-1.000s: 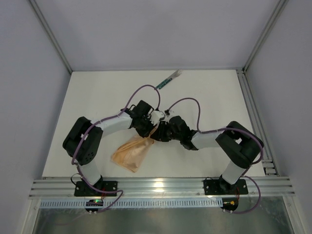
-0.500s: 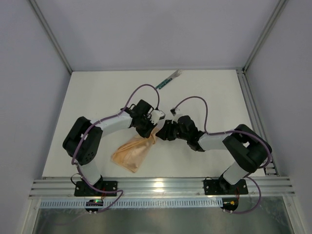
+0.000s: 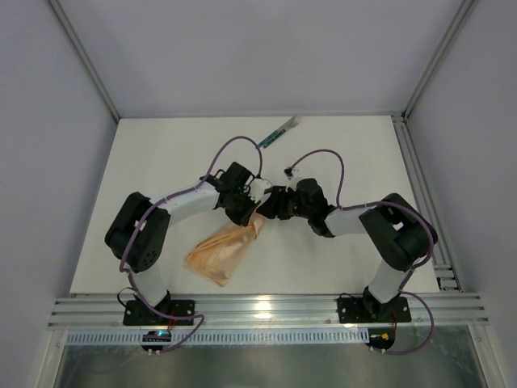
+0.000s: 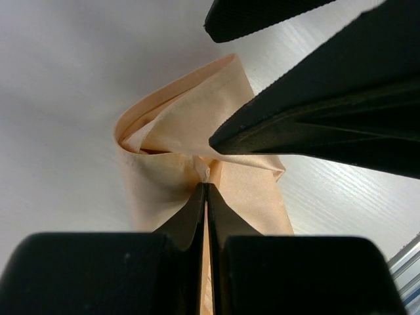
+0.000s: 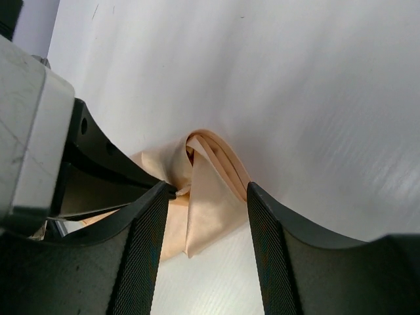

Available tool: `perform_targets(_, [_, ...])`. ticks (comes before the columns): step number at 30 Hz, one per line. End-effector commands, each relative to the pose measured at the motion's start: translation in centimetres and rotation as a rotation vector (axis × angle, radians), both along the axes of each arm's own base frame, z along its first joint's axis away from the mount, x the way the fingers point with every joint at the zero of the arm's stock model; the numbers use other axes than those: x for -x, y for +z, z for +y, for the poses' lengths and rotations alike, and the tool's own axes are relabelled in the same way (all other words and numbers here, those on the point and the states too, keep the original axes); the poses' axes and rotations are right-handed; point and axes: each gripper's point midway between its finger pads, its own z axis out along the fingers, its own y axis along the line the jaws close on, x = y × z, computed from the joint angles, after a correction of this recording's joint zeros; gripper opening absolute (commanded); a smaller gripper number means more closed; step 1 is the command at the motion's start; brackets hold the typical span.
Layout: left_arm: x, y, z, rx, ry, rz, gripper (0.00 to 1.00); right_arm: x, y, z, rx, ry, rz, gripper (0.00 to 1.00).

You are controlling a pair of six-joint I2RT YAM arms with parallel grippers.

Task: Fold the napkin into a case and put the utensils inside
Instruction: Stuff the smaller-rectangle-folded napkin at the center of the board.

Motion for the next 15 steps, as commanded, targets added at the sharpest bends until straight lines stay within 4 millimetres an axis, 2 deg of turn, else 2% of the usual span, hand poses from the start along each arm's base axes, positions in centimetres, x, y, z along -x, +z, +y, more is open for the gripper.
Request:
perform_targets(1, [-0.8,0.7,-0.7,0.017,0.011,-0.003,0.00,-0.5,-0.5,1.0,0.003,0.046,-0.001,0.56])
perform_targets(9, [-0.2,-0.4,-0.2,-0.045,0.003,0.039,0.00,-0.1,-2.0,1.4,-0.007,0.053,0.053,0.53])
perform_targets(15, [0.4,-0.4,-1.7,-0.017,-0.013,0.059,0.00,0.5,-2.6,1.6,-0.051,0.036,0.092,0.44])
